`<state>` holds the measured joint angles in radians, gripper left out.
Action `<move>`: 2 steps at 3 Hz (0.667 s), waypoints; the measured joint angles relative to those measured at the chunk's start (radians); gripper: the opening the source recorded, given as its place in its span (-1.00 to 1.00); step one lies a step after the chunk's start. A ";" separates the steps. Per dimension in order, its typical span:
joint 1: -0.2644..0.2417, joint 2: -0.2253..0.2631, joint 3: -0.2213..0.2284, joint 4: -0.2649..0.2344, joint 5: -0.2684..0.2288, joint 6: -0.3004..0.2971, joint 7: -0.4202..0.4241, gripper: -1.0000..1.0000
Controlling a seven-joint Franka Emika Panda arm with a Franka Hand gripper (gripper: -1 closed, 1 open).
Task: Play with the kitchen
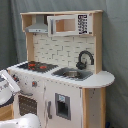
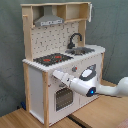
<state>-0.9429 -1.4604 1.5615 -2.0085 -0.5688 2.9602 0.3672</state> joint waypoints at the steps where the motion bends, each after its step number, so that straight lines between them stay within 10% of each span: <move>1: -0.001 0.010 0.000 -0.005 0.001 0.015 0.108 -1.00; 2: -0.002 0.019 0.000 -0.010 0.001 0.030 0.209 -1.00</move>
<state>-0.9446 -1.4414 1.5612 -2.0180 -0.5679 2.9904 0.5763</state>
